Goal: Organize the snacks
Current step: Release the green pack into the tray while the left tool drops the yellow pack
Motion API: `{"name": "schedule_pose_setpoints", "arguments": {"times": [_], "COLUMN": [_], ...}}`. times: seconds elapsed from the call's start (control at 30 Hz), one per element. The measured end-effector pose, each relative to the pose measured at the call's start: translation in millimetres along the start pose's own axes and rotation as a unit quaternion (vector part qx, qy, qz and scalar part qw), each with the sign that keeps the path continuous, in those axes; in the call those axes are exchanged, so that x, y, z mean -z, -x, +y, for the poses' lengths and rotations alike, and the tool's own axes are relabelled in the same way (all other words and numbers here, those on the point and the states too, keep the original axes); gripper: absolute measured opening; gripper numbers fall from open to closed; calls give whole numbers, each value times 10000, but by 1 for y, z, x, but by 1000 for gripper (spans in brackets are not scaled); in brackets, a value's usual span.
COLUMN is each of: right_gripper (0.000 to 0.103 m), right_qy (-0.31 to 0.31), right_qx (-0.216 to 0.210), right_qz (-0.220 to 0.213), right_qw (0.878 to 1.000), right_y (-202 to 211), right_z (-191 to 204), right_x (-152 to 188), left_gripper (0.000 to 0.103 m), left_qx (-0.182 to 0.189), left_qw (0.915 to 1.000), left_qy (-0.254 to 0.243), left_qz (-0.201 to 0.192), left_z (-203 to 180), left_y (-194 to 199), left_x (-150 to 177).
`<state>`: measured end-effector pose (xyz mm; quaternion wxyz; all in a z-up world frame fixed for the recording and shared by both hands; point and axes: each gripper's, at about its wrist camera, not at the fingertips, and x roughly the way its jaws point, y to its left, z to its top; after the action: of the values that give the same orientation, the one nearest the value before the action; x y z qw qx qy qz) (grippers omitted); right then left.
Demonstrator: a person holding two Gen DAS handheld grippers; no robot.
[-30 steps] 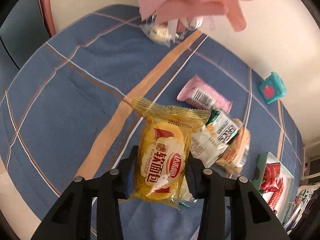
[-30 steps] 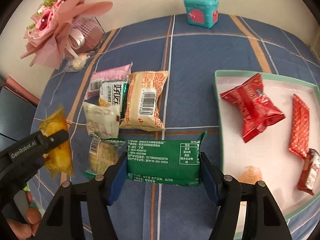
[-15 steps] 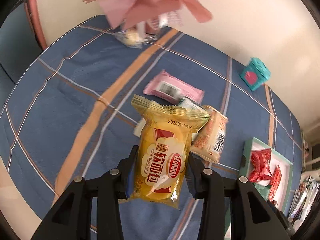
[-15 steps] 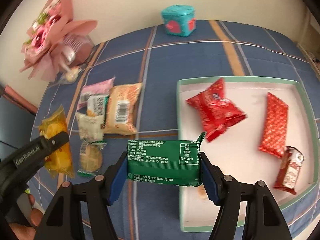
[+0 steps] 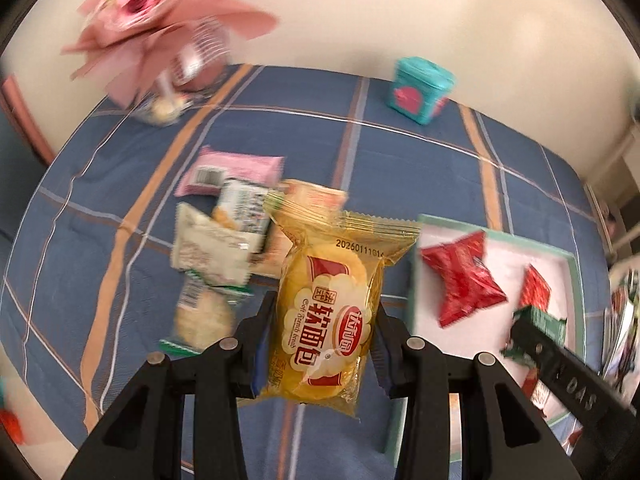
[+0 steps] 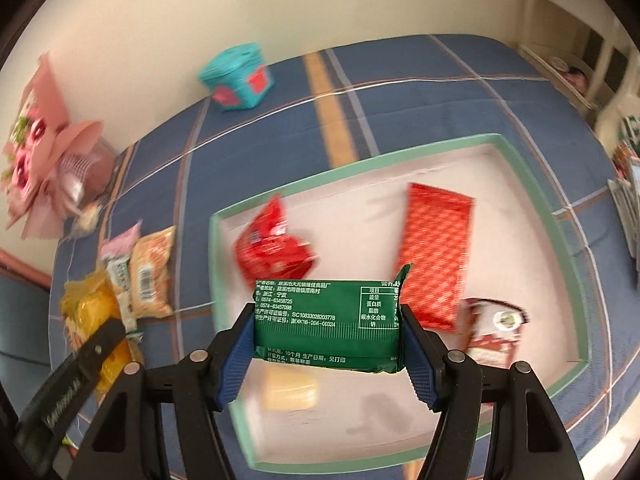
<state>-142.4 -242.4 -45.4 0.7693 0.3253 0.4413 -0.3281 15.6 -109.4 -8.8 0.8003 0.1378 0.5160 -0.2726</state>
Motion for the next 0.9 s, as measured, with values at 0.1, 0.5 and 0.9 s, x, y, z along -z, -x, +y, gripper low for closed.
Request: {"name": "schedule_pose_setpoints", "arguments": {"times": [0.1, 0.5, 0.9], "right_gripper": [70, 70, 70], "right_qy": [-260, -1109, -1068], "right_qx": [66, 565, 561], "right_qz": [-25, -309, -279], "right_qw": [9996, 9917, 9923], "right_y": [1, 14, -8], "right_z": [-24, -112, -125], "right_x": [-5, -19, -24], "left_gripper": [43, 43, 43], "left_qx": [20, 434, 620], "left_qw": [9994, 9911, 9860], "left_qy": [-333, -1244, -1548], "left_qz": [-68, -215, -9], "left_z": [-26, -111, -140], "left_y": [3, 4, -27], "left_x": [4, 19, 27]}}
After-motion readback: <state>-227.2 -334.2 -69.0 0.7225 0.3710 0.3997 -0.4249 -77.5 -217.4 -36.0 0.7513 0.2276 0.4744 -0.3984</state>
